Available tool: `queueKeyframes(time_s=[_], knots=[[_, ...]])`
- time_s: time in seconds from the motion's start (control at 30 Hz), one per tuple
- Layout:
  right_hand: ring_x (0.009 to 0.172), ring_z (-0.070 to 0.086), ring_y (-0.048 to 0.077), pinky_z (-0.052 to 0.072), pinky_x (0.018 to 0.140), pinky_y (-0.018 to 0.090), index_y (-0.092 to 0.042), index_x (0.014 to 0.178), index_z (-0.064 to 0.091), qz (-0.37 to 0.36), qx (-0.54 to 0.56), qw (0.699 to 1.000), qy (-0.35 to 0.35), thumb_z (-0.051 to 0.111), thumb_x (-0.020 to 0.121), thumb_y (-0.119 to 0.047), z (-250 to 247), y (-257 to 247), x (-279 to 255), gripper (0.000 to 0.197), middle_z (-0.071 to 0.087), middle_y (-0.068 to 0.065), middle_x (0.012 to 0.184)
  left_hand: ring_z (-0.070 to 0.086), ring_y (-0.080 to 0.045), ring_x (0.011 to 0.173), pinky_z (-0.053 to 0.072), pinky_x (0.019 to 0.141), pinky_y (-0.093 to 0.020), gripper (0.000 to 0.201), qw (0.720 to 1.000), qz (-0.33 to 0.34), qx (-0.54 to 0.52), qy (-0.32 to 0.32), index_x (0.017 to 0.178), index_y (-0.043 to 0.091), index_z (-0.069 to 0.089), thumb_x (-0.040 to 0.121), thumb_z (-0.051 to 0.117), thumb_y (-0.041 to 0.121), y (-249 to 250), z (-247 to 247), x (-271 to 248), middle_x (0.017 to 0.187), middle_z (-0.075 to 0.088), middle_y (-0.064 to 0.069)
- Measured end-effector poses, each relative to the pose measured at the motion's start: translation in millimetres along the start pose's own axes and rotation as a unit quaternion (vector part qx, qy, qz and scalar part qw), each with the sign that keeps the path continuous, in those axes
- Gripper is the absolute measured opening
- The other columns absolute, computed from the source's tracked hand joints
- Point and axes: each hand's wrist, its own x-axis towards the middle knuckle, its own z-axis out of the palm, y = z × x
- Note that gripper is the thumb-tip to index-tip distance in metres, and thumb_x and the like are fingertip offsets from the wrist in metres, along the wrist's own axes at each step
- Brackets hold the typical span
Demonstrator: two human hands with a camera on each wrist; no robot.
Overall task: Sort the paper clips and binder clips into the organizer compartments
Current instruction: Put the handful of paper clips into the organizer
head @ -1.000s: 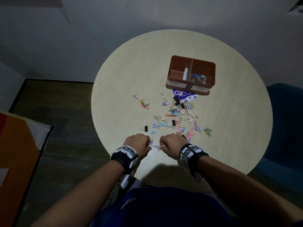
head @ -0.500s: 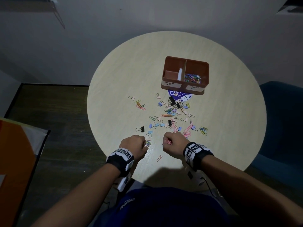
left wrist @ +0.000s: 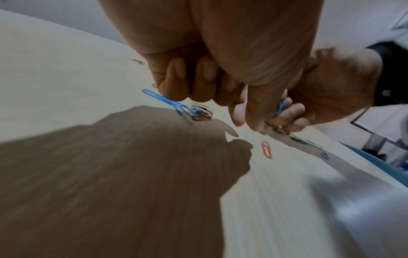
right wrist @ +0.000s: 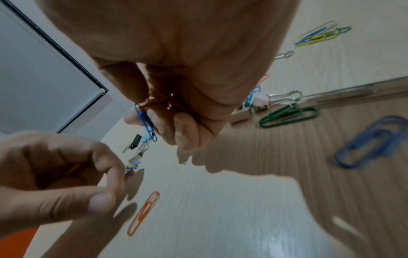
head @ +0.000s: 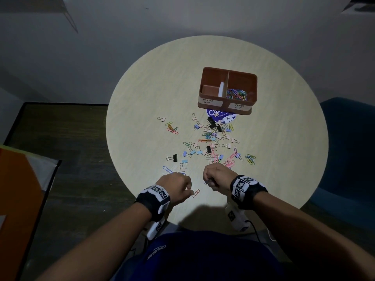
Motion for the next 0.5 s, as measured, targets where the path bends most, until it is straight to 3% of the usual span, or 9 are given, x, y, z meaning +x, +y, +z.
queueKeyframes(time_s=[0.07, 0.13, 0.27, 0.37, 0.5], knots=[[0.051, 0.03, 0.017, 0.019, 0.05, 0.027, -0.012, 0.057, 0.05, -0.004, 0.017, 1.0, -0.009, 0.048, 0.065, -0.012, -1.4, -1.9, -2.1, 0.009, 0.041, 0.017, 0.067, 0.06, -0.022, 0.095, 0.044, 0.07, -0.032, 0.031, 0.999, 0.012, 0.039, -0.009, 0.099, 0.029, 0.058, 0.085, 0.055, 0.056, 11.2, 3.2, 4.2, 0.101, 0.065, 0.003], [0.054, 0.037, 0.021, 0.027, 0.05, 0.026, -0.016, 0.057, 0.053, -0.016, -0.023, 1.0, -0.008, 0.054, 0.069, -0.011, -6.2, -0.3, -3.4, 0.013, 0.048, 0.015, 0.062, 0.061, -0.026, 0.094, 0.042, 0.069, -0.032, 0.032, 0.997, 0.021, 0.068, -0.008, 0.1, 0.024, 0.058, 0.087, 0.055, 0.054, 21.0, 4.8, 8.4, 0.103, 0.065, -0.001], [0.056, 0.045, 0.022, 0.036, 0.052, 0.028, -0.013, 0.069, 0.057, -0.04, -0.062, 0.997, -0.006, 0.06, 0.076, -0.004, -19.4, 4.2, -8.1, 0.012, 0.054, 0.011, 0.056, 0.064, -0.033, 0.088, 0.042, 0.065, -0.034, 0.027, 0.994, 0.031, 0.109, -0.008, 0.098, 0.016, 0.059, 0.092, 0.05, 0.041, 33.5, 0.8, 15.0, 0.099, 0.066, -0.008], [0.053, 0.043, 0.021, 0.033, 0.05, 0.027, -0.012, 0.079, 0.057, -0.041, -0.01, 0.999, 0.006, 0.054, 0.078, 0.002, -30.2, 8.1, -9.6, 0.014, 0.052, 0.015, 0.061, 0.063, -0.034, 0.084, 0.042, 0.063, -0.034, 0.025, 0.992, 0.025, 0.12, -0.019, 0.094, 0.013, 0.058, 0.092, 0.045, 0.034, 37.5, -4.5, 16.3, 0.095, 0.065, -0.01], [0.042, 0.041, 0.013, 0.029, 0.048, 0.025, -0.005, 0.102, 0.06, -0.015, 0.056, 0.997, 0.06, 0.04, 0.095, 0.009, -42.2, 8.4, -10.8, 0.025, 0.053, -0.003, 0.051, 0.062, -0.033, 0.077, 0.044, 0.06, -0.033, 0.019, 0.991, 0.022, 0.124, -0.044, 0.086, 0.014, 0.053, 0.089, 0.044, 0.031, 40.5, -8.8, 17.4, 0.09, 0.064, -0.01]])
